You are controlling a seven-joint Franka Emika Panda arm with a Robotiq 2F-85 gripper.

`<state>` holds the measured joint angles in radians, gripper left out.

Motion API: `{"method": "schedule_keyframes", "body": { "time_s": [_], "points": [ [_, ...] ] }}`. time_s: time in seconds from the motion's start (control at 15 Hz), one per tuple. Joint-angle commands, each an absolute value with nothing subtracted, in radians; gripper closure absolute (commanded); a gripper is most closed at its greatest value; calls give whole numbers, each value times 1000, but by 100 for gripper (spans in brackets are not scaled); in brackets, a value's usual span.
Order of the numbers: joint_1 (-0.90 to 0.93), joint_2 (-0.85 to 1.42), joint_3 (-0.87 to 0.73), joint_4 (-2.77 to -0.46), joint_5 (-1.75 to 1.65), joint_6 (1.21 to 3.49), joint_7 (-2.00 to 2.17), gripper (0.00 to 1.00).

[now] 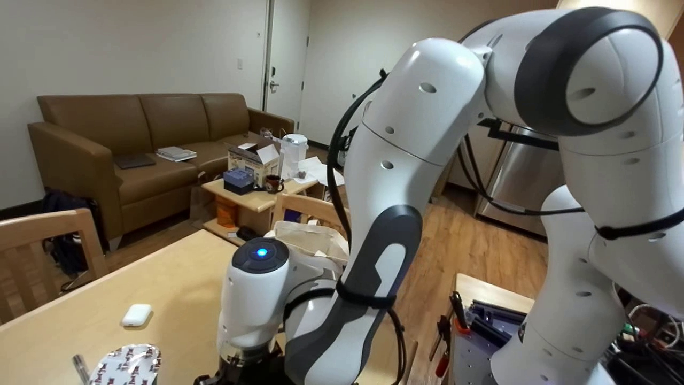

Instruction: Put the blue tube upright

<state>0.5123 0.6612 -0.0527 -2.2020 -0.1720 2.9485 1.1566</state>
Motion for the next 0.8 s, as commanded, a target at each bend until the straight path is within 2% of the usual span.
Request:
{"method": "schedule_keyframes", "body": {
  "time_s": [0.0, 0.27, 0.33, 0.4, 0.73],
  "points": [
    [428, 662, 22, -2195, -90, 2879, 1016, 0],
    [389, 639, 39, -2177, -62, 2795, 908, 0],
    [384, 637, 38, -2168, -62, 2780, 886, 25],
    [377, 639, 42, -2162, -61, 2771, 861, 26],
    [348, 651, 73, -2142, -21, 2785, 760, 59]
  ]
}}
